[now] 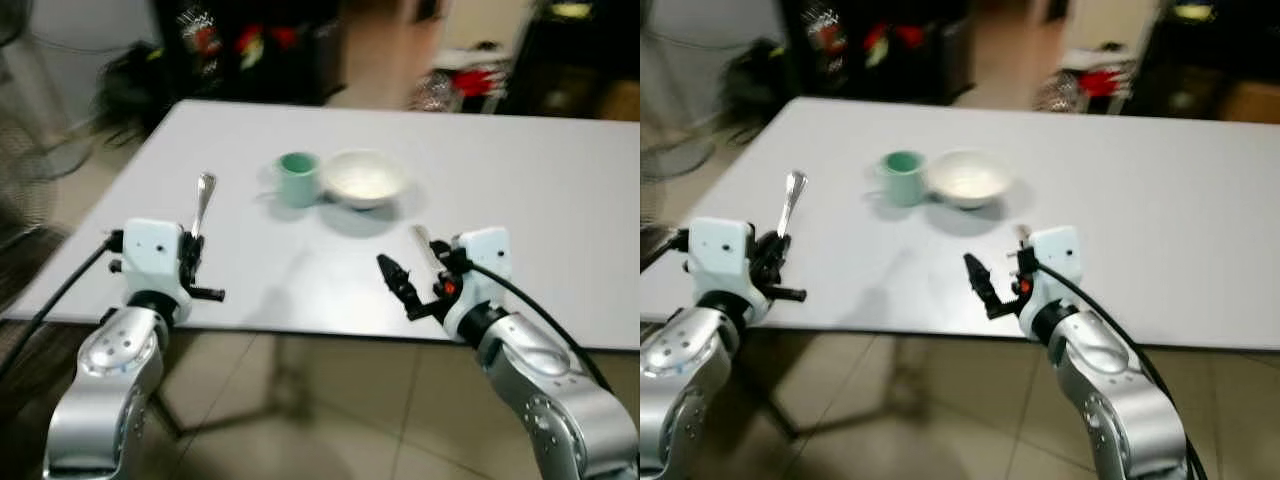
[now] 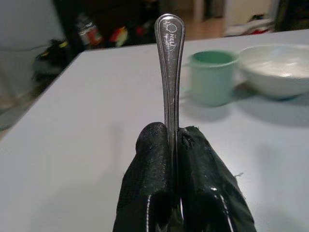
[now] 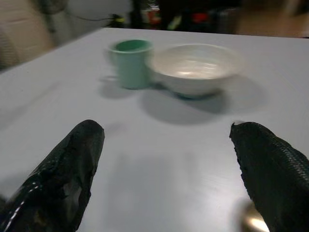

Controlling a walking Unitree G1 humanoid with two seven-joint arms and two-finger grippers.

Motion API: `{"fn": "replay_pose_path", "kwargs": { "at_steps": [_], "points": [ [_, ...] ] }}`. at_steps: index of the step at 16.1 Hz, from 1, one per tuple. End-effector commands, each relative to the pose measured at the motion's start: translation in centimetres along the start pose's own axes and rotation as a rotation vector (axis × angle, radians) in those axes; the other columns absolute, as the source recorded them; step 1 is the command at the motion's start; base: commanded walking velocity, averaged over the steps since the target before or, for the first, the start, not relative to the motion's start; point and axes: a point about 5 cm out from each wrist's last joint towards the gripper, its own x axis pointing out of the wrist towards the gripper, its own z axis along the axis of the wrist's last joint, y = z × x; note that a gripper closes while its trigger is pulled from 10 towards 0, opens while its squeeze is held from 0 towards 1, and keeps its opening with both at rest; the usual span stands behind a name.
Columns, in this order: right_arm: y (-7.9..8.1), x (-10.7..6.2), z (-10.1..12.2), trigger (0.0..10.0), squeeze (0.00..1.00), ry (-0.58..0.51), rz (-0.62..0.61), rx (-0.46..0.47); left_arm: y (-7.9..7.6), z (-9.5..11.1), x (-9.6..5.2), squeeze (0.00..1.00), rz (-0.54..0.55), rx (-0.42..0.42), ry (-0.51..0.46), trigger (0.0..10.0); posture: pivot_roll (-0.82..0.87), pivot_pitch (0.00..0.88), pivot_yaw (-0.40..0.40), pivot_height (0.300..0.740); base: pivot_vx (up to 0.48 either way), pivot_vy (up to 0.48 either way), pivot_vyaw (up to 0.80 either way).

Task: Setting the table

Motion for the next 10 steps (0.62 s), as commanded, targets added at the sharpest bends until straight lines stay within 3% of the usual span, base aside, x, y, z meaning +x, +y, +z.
{"fn": "replay_pose_path", "kwargs": {
  "at_steps": [1, 7, 10],
  "points": [
    [-0.2, -0.2, 0.5, 10.0, 0.00, -0.014, -0.003, -0.019, -0.7, 0.1, 0.0, 0.00, -0.031, -0.005, -0.003, 10.0, -0.01, 0.000, 0.030, 0.740, 0.307, 0.000, 0.00],
    [-0.1, -0.3, 0.6, 10.0, 0.00, -0.014, 0.022, -0.040, -0.7, -0.2, -0.2, 0.00, -0.032, -0.010, 0.011, 10.0, -0.01, 0.003, 0.023, 0.740, 0.306, 0.000, 0.00],
    [0.0, -0.4, 0.6, 10.0, 0.00, 0.004, 0.049, -0.048, -2.0, -1.2, 0.0, 0.00, -0.116, -0.031, 0.082, 10.0, -0.02, 0.009, 0.028, 0.740, 0.000, 0.000, 0.00]
  ]
}}
